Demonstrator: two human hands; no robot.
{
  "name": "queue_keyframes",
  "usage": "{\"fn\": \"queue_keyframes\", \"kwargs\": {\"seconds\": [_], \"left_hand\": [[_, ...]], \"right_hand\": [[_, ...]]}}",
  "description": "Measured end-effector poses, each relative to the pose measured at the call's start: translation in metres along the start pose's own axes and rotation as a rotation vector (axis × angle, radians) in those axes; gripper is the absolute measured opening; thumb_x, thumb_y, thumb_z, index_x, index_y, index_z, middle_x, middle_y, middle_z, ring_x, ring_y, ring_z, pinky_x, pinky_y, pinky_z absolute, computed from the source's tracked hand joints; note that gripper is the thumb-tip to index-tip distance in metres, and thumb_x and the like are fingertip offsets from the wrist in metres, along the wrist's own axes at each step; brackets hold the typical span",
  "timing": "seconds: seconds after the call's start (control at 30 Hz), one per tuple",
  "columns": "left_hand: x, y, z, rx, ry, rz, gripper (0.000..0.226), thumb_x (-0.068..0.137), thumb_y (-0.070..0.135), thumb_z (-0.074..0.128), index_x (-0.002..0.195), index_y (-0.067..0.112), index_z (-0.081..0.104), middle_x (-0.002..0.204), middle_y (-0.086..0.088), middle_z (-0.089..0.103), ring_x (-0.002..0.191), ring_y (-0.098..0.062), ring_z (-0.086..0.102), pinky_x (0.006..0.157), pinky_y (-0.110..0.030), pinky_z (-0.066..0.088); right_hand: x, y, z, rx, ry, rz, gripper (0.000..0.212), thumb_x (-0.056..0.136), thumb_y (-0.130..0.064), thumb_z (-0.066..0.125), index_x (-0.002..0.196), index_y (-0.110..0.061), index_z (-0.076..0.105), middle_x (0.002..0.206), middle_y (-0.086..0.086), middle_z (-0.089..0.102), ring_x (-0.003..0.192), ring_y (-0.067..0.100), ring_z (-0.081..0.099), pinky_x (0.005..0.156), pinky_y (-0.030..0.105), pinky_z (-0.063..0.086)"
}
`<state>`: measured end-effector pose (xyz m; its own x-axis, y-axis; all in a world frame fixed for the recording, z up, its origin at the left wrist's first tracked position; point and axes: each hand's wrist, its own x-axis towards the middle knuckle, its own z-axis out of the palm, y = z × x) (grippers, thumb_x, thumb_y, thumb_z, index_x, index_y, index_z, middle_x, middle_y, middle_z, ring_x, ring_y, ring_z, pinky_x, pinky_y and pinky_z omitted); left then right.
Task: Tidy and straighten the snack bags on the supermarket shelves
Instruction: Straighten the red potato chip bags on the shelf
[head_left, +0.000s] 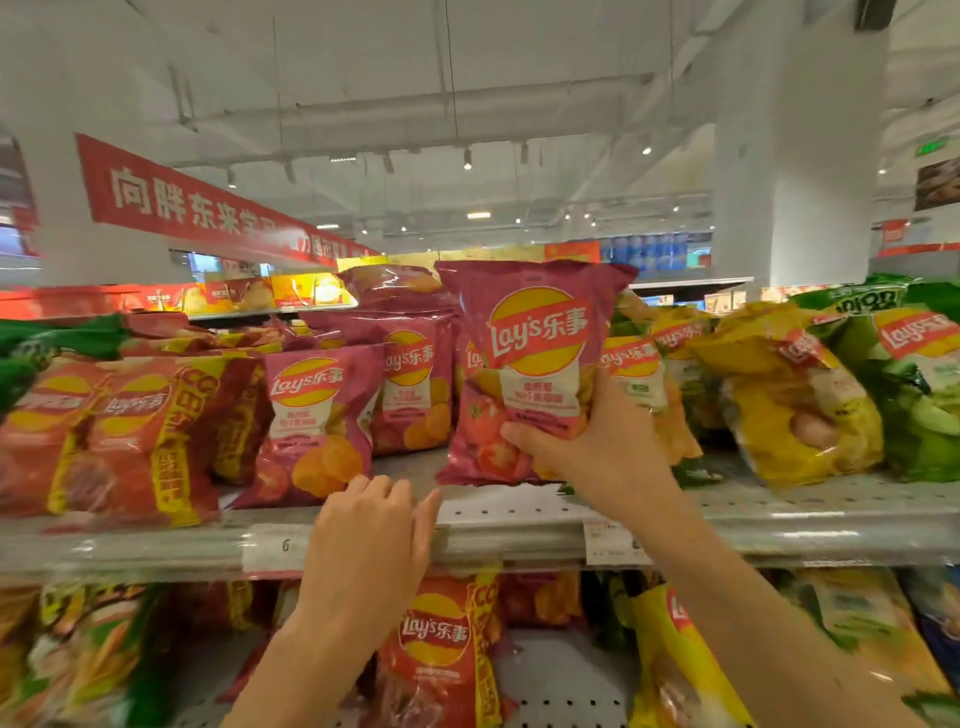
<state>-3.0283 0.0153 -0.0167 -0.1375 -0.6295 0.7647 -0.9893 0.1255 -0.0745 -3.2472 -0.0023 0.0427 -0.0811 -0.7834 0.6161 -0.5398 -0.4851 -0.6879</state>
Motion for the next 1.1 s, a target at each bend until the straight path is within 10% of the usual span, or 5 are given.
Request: {"fn": "queue_keyframes", "kwargs": {"seconds": [0.43, 0.73, 1.1], "left_hand": [[-0.004, 0.002, 0.017, -0.009, 0.106, -0.061, 0.036, 0.097, 0.043, 0.046, 0.072, 0.019, 0.056, 0.067, 0.003, 0.053, 0.063, -0.015, 0.050, 0.057, -0.031, 0.049], [-0.012, 0.004, 0.031, -0.006, 0.085, -0.106, 0.046, 0.100, 0.049, 0.046, 0.092, 0.010, 0.069, 0.120, -0.017, 0.064, 0.109, -0.034, 0.055, 0.086, -0.045, 0.056], [-0.011, 0.004, 0.026, 0.014, 0.081, -0.036, 0.050, 0.096, 0.056, 0.035, 0.079, 0.015, 0.056, 0.078, 0.000, 0.049, 0.078, -0.021, 0.047, 0.074, -0.039, 0.048]], "right_hand": [[0.034, 0.023, 0.067, -0.084, -0.305, 0.167, 0.096, 0.064, -0.070, 0.082, 0.139, -0.024, 0.044, 0.130, -0.007, 0.063, 0.121, 0.020, 0.060, 0.100, 0.040, 0.053], [0.047, 0.012, 0.089, -0.144, -0.422, 0.203, 0.108, 0.060, -0.077, 0.078, 0.147, -0.028, 0.038, 0.139, -0.002, 0.059, 0.130, 0.025, 0.054, 0.107, 0.048, 0.048], [0.049, 0.009, 0.091, -0.121, -0.467, 0.215, 0.088, 0.059, -0.078, 0.080, 0.132, -0.032, 0.062, 0.128, -0.006, 0.068, 0.118, 0.019, 0.063, 0.102, 0.041, 0.053]]}}
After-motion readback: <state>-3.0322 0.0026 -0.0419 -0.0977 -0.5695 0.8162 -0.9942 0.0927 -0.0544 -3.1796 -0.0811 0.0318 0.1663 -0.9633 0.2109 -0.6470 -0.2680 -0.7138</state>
